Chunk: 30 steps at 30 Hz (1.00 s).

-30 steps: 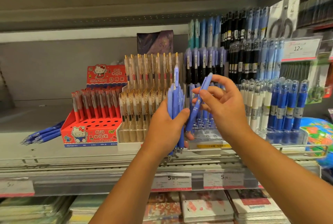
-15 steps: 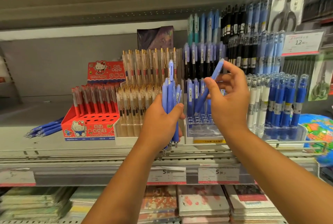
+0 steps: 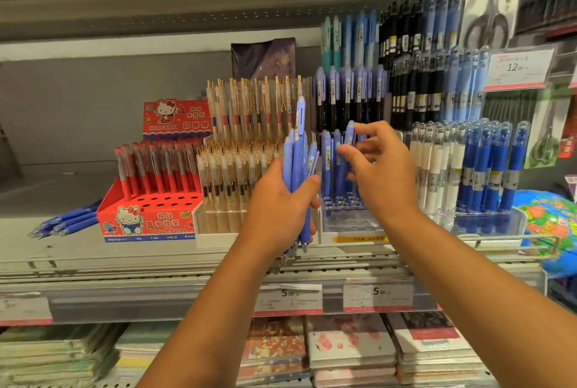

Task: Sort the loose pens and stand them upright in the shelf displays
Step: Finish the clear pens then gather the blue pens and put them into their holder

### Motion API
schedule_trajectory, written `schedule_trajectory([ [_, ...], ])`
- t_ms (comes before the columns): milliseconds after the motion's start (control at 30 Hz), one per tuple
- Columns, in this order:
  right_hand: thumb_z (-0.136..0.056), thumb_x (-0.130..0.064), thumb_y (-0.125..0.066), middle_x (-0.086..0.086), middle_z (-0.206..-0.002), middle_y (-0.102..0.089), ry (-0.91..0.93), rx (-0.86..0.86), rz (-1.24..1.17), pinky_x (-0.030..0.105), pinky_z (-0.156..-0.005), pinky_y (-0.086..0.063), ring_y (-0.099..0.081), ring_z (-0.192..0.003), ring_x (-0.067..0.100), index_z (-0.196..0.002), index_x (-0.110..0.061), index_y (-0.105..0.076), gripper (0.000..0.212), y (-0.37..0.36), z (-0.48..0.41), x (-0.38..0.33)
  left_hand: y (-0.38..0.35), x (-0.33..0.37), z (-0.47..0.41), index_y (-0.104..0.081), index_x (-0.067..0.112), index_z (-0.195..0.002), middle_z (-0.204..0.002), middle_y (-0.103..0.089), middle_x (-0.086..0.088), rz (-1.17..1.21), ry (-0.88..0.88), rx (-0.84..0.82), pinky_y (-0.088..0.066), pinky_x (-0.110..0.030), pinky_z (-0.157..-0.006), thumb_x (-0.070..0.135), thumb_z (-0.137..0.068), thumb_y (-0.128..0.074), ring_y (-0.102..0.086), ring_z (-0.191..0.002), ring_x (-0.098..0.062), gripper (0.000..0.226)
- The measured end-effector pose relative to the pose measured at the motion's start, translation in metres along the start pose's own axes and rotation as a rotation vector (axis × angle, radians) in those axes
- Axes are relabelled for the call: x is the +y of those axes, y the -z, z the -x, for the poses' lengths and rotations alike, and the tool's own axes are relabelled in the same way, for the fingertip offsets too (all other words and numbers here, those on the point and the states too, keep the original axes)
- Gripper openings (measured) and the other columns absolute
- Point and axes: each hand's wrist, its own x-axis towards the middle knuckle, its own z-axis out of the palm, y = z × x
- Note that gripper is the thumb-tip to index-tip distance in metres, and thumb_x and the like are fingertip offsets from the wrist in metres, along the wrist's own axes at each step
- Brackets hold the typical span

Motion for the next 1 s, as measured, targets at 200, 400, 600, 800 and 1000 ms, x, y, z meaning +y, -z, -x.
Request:
schedule_trajectory([
  [200, -0.088, -0.019, -0.073, -0.009, -0.077, -0.056, -0.001, -0.109, 0.179, 0.032, -0.065, -0.057, -0.060, -0.067, 0.008, -0.119, -0.027, -0.057, 0.036, -0.004, 0.001, 0.005, 0.000, 0.000, 0.001, -0.051, 0.031, -0.117, -0.074, -0.062, -0.005, -0.049, 0.006, -0.020, -0.056, -0.035, -0.054, 0.028, -0.099, -0.057, -0.059, -0.050, -0.015, 0.019],
  [400, -0.088, -0.019, -0.073, -0.011, -0.079, -0.056, -0.004, -0.120, 0.202, 0.008, -0.055, -0.044, -0.057, -0.063, -0.002, -0.122, -0.027, -0.056, 0.039, -0.001, 0.003, 0.004, 0.001, 0.001, -0.001, -0.052, 0.026, -0.115, -0.063, -0.061, 0.002, 0.021, 0.036, -0.041, -0.054, -0.032, -0.048, 0.023, -0.100, -0.057, -0.058, -0.044, -0.021, 0.016],
  [600, -0.093, -0.014, -0.063, -0.010, -0.084, -0.059, -0.025, -0.137, 0.145, 0.010, -0.059, -0.046, -0.060, -0.070, 0.001, -0.130, -0.032, -0.055, 0.042, 0.001, 0.009, 0.001, 0.001, 0.002, 0.000, -0.049, 0.042, -0.112, -0.065, -0.063, 0.000, 0.077, 0.029, -0.053, -0.054, -0.034, -0.048, 0.021, -0.100, -0.056, -0.058, -0.046, -0.022, 0.025],
  [800, -0.094, -0.014, -0.058, -0.002, -0.111, -0.056, 0.016, -0.073, 0.134, 0.026, -0.077, -0.050, -0.057, -0.095, 0.011, -0.139, -0.024, -0.048, 0.047, 0.002, 0.010, -0.008, 0.000, 0.001, -0.001, -0.048, 0.036, -0.122, -0.067, -0.063, -0.002, 0.078, 0.025, -0.044, -0.053, -0.033, -0.049, 0.018, -0.100, -0.055, -0.058, -0.046, -0.023, 0.029],
  [1000, -0.092, -0.023, -0.062, -0.008, -0.091, -0.063, 0.086, -0.210, -0.205, 0.028, -0.073, -0.055, -0.062, -0.086, 0.012, -0.110, -0.026, -0.060, 0.018, 0.003, 0.019, -0.021, -0.001, -0.001, -0.001, -0.048, 0.019, -0.128, -0.066, -0.064, -0.001, 0.045, 0.039, -0.043, -0.053, -0.032, -0.049, 0.018, -0.100, -0.057, -0.059, -0.048, -0.026, 0.030],
])
